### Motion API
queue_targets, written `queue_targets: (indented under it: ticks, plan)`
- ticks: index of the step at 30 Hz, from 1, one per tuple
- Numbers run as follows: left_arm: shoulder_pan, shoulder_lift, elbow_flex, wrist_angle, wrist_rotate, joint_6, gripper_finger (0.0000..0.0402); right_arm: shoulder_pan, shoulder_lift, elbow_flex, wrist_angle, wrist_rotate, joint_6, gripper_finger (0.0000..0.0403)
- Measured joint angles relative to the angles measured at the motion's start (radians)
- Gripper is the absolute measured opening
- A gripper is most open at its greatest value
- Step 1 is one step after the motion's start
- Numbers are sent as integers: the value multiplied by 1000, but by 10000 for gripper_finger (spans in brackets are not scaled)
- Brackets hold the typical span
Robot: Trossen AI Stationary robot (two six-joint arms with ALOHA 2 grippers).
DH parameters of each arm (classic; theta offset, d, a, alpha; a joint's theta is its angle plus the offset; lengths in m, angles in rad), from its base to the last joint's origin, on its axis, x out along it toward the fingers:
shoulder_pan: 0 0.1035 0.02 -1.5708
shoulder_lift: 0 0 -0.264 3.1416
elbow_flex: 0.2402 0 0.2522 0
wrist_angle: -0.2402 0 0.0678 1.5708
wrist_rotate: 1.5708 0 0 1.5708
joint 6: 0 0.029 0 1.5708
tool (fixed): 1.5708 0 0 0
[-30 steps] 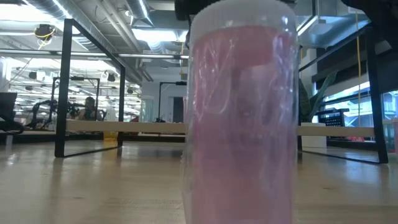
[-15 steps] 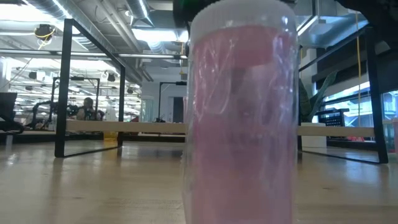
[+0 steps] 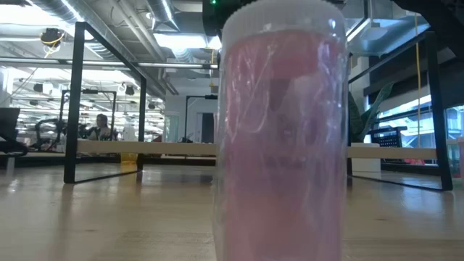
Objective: Pick and place medicine bottles onto shelf by color
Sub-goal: Put the bottom right yellow pill bottle on the shelf, then put the bottom orange pill bottle on the shelf
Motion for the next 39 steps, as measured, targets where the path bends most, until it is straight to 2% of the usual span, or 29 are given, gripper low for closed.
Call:
queue_targets:
  ticks: [17, 32, 39]
  plan:
    - [0, 0, 0, 0, 0, 0, 293, 0, 0, -1, 6, -15, -5, 144]
    - [0, 0, 0, 0, 0, 0, 293, 0, 1, -3, 8, -17, -28, 232]
    - [0, 0, 0, 0, 0, 0, 293, -6, 1, 20, -35, -15, -25, 241]
